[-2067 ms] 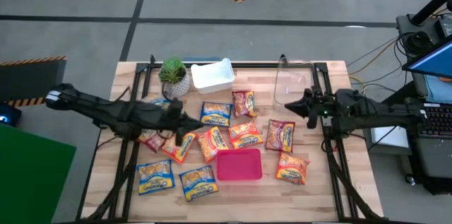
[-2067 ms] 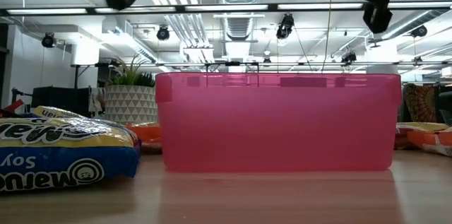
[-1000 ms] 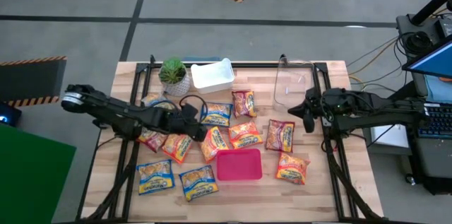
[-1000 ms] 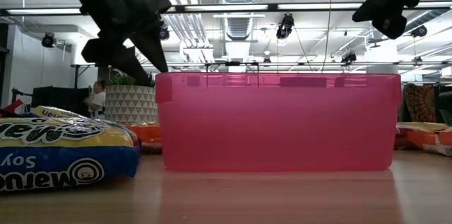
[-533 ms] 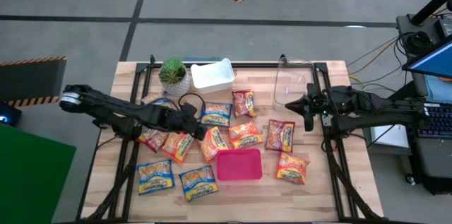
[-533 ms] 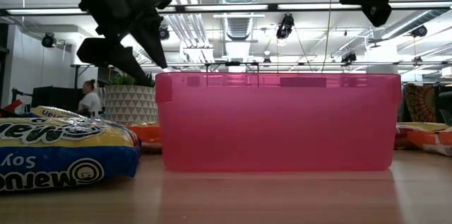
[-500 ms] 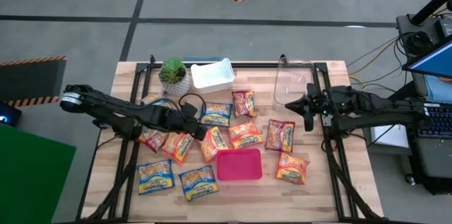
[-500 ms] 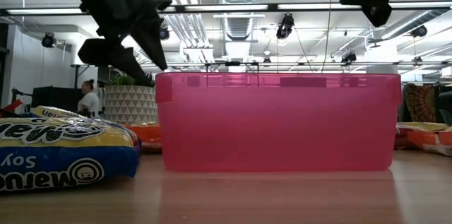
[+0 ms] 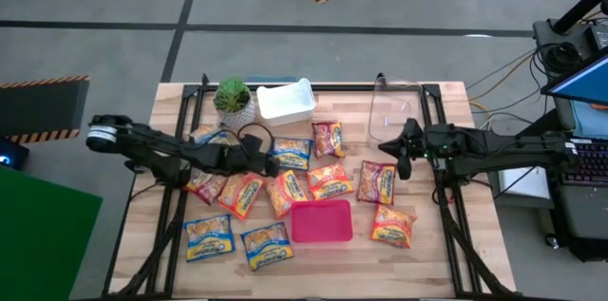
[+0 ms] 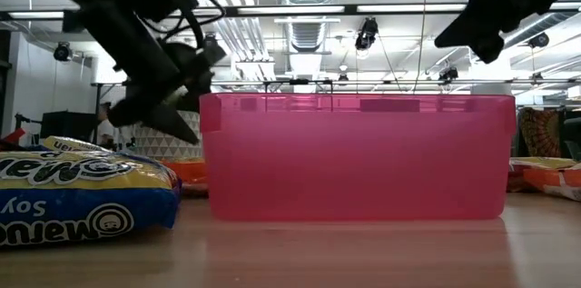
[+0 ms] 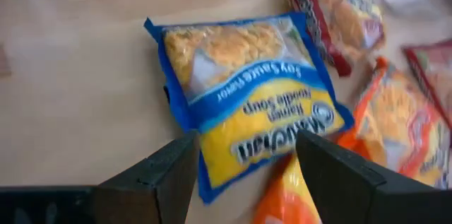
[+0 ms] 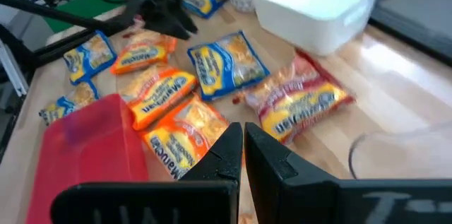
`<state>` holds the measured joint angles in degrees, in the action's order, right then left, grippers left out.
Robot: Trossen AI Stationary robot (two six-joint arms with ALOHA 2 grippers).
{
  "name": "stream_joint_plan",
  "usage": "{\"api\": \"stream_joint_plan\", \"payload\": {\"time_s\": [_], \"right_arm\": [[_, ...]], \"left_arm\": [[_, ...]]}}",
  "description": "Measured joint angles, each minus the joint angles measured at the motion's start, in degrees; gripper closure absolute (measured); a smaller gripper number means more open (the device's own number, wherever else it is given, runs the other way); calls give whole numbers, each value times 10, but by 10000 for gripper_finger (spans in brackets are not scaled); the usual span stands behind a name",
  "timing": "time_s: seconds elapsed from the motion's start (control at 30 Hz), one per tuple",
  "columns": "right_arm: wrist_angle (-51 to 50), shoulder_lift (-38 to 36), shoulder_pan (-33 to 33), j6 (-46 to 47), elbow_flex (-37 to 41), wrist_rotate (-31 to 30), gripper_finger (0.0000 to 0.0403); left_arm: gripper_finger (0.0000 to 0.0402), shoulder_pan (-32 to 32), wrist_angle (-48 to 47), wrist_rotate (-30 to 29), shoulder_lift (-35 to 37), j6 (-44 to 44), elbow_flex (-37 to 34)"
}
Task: Sort Maruchan noodles
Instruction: Put the blue noodle pack into the white bin
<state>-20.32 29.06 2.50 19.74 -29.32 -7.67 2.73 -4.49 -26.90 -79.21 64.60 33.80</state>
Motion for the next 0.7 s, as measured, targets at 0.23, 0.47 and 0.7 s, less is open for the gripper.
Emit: {"api": "stream_joint_plan", "payload": {"time_s": [0.23, 0.47, 0.7], "right_arm": [[31, 0, 0, -24, 0, 1, 394], [31, 0, 0, -35, 2, 1, 394], [33, 0, 0, -37, 6, 1, 394]], "left_arm": [[189, -11, 43, -23, -49, 9, -14], [189, -13, 55, -15, -101, 35, 3], [189, -14, 55, -27, -127, 19, 24]]}}
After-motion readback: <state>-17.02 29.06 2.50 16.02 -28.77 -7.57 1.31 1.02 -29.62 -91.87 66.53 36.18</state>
